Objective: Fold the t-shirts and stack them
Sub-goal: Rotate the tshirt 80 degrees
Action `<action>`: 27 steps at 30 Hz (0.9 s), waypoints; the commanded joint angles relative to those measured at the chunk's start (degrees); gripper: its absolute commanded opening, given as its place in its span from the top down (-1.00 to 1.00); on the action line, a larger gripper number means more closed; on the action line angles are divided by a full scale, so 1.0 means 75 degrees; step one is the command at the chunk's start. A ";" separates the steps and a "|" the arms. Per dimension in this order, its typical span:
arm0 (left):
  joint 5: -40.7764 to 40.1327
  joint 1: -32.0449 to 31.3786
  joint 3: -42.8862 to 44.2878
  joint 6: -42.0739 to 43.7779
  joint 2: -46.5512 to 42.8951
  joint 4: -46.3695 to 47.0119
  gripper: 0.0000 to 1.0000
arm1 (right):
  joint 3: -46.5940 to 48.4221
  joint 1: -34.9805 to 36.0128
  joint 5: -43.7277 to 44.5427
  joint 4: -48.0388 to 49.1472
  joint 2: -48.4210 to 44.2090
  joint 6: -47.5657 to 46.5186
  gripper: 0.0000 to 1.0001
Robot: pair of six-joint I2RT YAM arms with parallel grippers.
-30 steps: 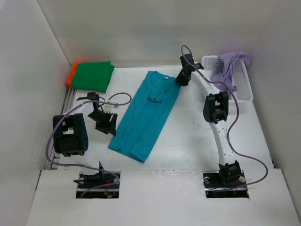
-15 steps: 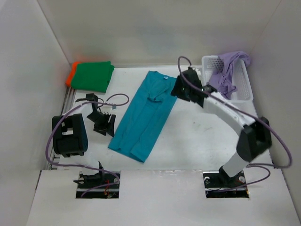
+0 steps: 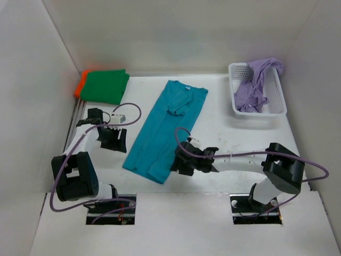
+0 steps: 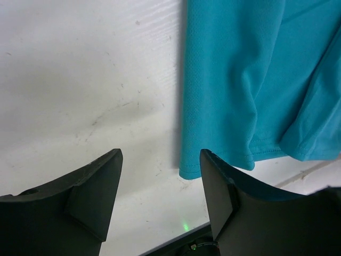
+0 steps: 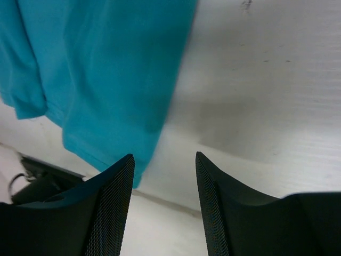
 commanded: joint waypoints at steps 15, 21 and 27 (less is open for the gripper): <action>0.0232 0.0008 -0.0139 -0.0135 -0.1019 0.0270 -0.17 | 0.0048 0.0851 -0.0774 0.2469 0.1763 0.2862 0.40; -0.0096 -0.0810 -0.0080 0.0168 -0.1627 0.0235 -0.14 | -0.1146 0.0723 -0.0565 0.3080 0.1121 0.3342 0.99; -0.1418 -0.3361 -0.0255 0.1841 -0.2868 0.0784 -0.27 | -0.1908 0.0734 -0.0623 0.3033 0.0639 0.2921 1.00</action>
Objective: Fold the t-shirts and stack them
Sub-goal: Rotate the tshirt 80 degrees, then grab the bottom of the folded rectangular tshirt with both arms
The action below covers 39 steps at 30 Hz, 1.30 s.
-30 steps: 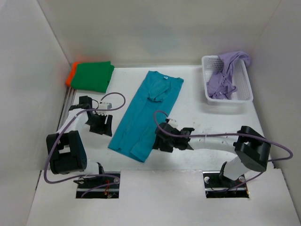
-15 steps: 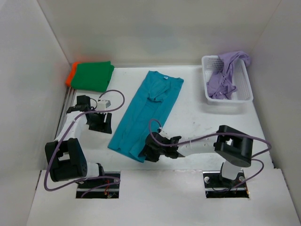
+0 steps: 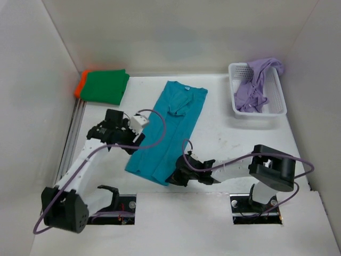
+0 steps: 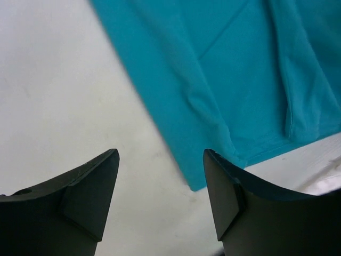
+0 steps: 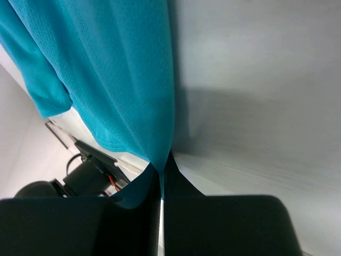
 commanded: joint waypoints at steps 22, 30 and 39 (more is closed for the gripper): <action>-0.1820 -0.6429 -0.2702 0.5502 -0.2380 -0.1157 -0.29 | -0.2849 -0.0026 0.0525 -0.0553 -0.2826 -0.0574 0.91; -0.1598 -0.6887 -0.2961 0.5280 -0.1231 -0.0301 -0.15 | -0.2603 -0.0120 0.0361 -0.0389 -0.2955 -0.1021 0.41; -0.1633 -0.6817 -0.3008 0.4788 -0.0492 0.0321 0.66 | -0.2392 -0.0038 -0.0084 -0.0272 -0.2452 -0.1068 0.62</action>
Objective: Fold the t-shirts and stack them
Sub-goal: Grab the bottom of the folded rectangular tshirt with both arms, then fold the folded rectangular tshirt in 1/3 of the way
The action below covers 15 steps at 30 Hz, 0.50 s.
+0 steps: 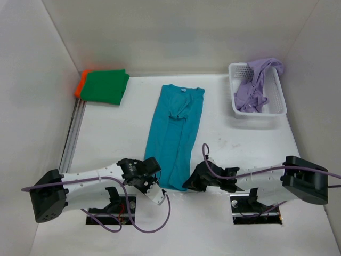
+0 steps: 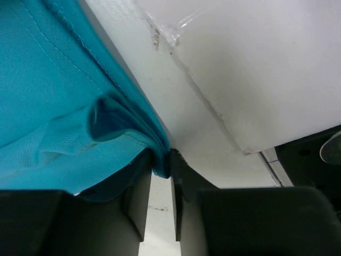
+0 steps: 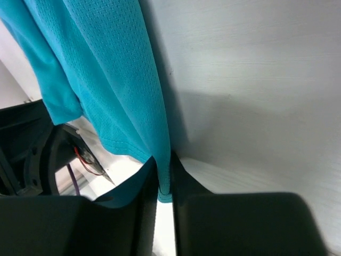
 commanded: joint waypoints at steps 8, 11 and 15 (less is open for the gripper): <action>0.0556 0.1256 0.0959 -0.0679 0.0234 0.0146 1.00 | 0.0767 0.0067 -0.0433 -0.0589 -0.0048 -0.0796 0.86; 0.0990 0.2030 0.1825 -0.0714 0.0479 -0.0264 1.00 | 0.1141 -0.0237 -0.0445 -0.1139 -0.0458 -0.1100 0.85; 0.1482 0.3026 0.2997 -0.0726 0.1006 -0.0429 1.00 | 0.1716 -0.0962 -0.0585 -0.2007 -0.1032 -0.1733 0.83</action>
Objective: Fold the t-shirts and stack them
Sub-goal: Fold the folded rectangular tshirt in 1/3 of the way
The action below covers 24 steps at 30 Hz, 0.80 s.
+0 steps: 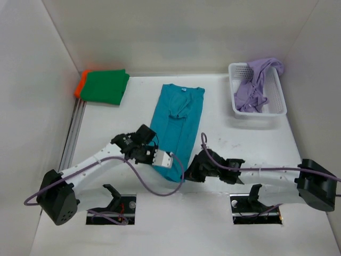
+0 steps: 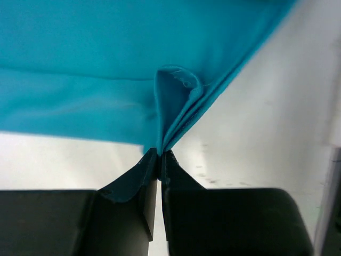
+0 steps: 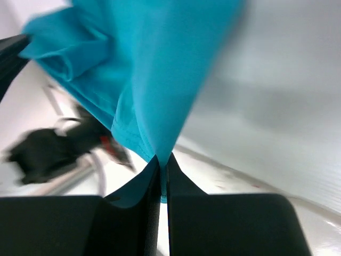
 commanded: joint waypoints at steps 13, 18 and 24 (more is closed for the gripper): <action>0.0937 0.2107 0.3631 -0.0584 0.2703 0.1165 0.99 | 0.2076 -0.3819 -0.1463 -0.1073 0.0614 -0.2709 0.82; 0.0890 0.2330 0.4242 -0.0878 0.3454 0.1739 0.98 | 0.2651 -0.4382 -0.1780 -0.0885 0.1294 -0.3002 0.81; 0.0714 0.2412 0.4558 -0.0890 0.4122 0.2174 0.96 | 0.3283 -0.4863 -0.2131 -0.0826 0.2126 -0.3283 0.81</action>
